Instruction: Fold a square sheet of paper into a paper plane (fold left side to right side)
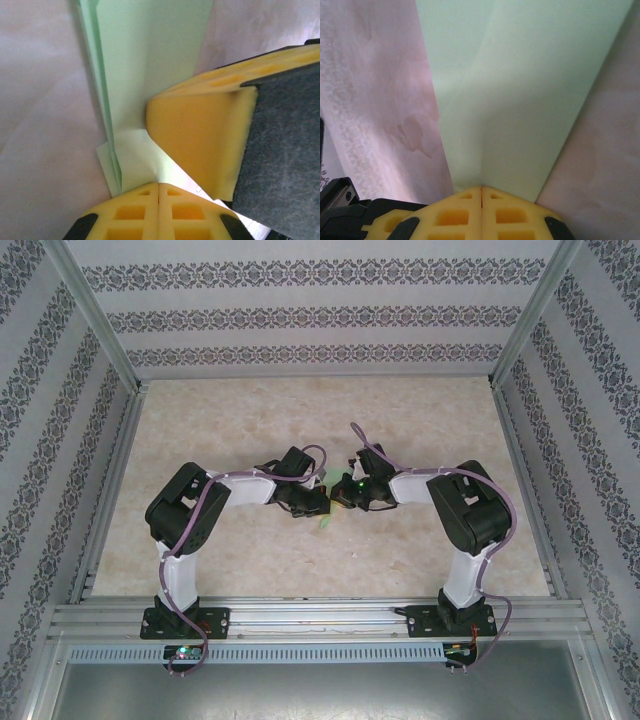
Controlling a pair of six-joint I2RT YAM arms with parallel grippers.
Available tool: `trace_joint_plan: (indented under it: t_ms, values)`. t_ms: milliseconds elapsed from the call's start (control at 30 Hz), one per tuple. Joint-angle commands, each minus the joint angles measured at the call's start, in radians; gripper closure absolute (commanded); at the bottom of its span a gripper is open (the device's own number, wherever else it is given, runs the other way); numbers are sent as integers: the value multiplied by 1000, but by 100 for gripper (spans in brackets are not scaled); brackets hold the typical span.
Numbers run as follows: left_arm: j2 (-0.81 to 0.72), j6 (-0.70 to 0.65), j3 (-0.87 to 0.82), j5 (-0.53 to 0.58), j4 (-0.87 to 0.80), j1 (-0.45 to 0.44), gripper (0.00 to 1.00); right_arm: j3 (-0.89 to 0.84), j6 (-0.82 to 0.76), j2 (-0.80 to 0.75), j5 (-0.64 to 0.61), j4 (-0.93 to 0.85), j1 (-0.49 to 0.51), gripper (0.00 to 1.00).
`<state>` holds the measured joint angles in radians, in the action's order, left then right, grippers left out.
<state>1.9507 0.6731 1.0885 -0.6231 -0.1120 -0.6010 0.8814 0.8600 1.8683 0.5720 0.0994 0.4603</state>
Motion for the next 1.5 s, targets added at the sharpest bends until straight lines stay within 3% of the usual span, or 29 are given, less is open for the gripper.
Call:
trace_joint_plan:
  t_ms: [0, 167, 400, 700, 1467]
  values:
    - [-23, 20, -25, 18, -100, -4, 93, -30, -28, 82, -50, -70, 5, 100]
    - [-94, 24, 12, -15, -127, -2, 88, -44, -49, 91, -47, -73, 5, 100]
    - [-139, 49, -10, -67, -117, -2, 89, -31, -86, 84, -50, -101, 5, 100]
    - [-81, 70, -29, -124, -59, -2, 94, -25, -89, 97, -53, -109, 9, 100]
    - [-15, 87, -77, -147, 4, -2, 94, -3, -108, 112, -72, -149, 17, 100]
